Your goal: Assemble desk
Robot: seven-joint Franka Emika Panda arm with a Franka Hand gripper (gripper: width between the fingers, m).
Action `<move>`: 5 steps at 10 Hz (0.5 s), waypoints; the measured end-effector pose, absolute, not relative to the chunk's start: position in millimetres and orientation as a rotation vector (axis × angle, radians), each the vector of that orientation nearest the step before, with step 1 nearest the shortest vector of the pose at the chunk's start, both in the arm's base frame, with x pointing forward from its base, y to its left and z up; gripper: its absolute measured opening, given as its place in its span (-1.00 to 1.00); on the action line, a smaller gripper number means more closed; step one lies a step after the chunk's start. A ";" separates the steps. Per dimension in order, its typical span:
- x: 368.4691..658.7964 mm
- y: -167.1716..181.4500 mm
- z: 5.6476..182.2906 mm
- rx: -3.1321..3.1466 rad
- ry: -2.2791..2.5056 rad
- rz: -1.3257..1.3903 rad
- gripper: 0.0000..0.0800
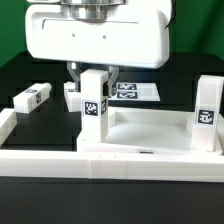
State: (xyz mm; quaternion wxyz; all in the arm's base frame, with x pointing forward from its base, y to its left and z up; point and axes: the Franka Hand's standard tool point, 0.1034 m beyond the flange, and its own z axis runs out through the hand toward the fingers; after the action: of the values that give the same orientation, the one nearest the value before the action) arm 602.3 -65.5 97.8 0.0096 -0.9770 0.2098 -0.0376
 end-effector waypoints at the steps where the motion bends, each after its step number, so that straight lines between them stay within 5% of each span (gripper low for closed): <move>1: 601.4 -66.1 97.8 -3.036 0.715 -0.111 -0.25; 4: 600.3 -67.0 97.9 -3.009 0.823 -0.104 -0.23; 5: 600.4 -66.2 97.4 -3.004 0.831 -0.104 0.10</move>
Offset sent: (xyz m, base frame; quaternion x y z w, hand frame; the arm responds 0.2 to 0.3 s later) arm 0.0000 0.0000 0.0000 0.0000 0.0000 0.1938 0.9810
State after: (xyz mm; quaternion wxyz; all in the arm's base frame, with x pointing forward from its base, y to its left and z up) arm 600.4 -66.2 97.4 0.0117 -0.9632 0.2663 -0.0332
